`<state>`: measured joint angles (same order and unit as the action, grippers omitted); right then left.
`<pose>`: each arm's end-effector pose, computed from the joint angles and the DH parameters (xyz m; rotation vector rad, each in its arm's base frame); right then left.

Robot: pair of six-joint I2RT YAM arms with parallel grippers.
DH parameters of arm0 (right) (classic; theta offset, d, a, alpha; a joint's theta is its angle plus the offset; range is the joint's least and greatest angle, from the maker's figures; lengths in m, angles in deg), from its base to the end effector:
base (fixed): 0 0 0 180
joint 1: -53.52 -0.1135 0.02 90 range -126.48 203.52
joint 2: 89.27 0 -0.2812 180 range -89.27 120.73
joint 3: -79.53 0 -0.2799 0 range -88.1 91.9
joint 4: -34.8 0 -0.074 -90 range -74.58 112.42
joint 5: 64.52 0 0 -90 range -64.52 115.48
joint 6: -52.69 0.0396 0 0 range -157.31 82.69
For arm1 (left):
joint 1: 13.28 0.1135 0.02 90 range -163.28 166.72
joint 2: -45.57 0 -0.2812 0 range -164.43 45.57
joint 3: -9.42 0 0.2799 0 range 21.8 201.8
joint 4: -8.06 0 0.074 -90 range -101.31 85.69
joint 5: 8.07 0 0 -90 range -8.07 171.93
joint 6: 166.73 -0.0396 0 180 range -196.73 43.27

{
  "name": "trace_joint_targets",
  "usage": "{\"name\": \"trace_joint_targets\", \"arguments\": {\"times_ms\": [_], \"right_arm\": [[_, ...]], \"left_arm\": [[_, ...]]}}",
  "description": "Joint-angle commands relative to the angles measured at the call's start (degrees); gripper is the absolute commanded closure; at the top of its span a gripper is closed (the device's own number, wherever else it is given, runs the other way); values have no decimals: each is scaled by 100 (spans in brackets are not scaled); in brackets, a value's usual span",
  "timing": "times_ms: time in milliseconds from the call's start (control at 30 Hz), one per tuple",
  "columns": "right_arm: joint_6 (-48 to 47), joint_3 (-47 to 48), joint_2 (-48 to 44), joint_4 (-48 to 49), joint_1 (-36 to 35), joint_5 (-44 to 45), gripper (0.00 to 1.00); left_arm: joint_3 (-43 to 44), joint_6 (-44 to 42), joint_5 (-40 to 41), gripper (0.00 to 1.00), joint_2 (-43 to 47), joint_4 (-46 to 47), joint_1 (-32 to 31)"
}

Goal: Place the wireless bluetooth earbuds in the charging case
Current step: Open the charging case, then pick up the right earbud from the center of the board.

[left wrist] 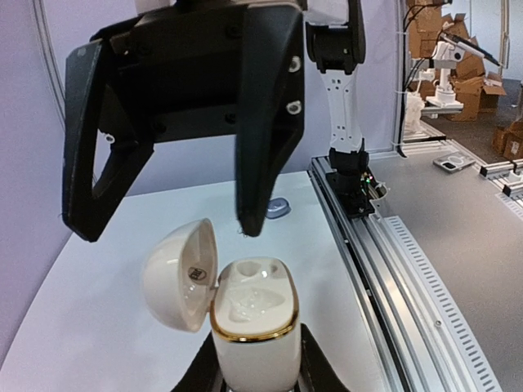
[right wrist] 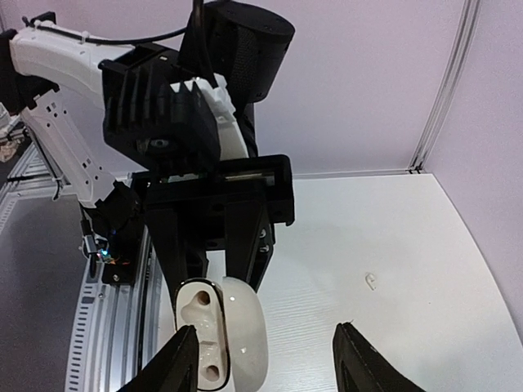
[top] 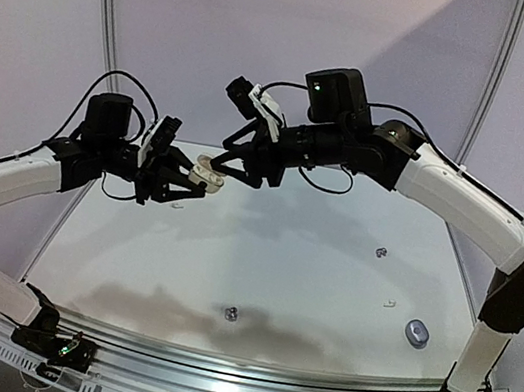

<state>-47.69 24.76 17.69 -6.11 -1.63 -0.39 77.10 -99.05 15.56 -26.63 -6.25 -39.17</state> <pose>0.2538 0.3948 0.4280 -1.3563 1.5348 0.9438 0.2524 -0.1628 0.3302 1.3918 1.2021 -1.1260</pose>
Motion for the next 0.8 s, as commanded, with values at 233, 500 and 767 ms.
{"name": "trace_joint_targets", "arguments": {"times_ms": [233, 500, 767], "right_arm": [[665, 265, 161, 426, 294, -578, 8], [3869, -966, -714, 1106, 1681, 1257, 7], [5401, -1926, -966, -2084, 2320, 4118, 15]], "left_arm": [[-181, 725, 284, 100, -127, 557, -16], [-600, 1361, 674, 100, -5, 1370, -14], [-1189, 2170, 1085, 100, 168, 2667, -21]]}}
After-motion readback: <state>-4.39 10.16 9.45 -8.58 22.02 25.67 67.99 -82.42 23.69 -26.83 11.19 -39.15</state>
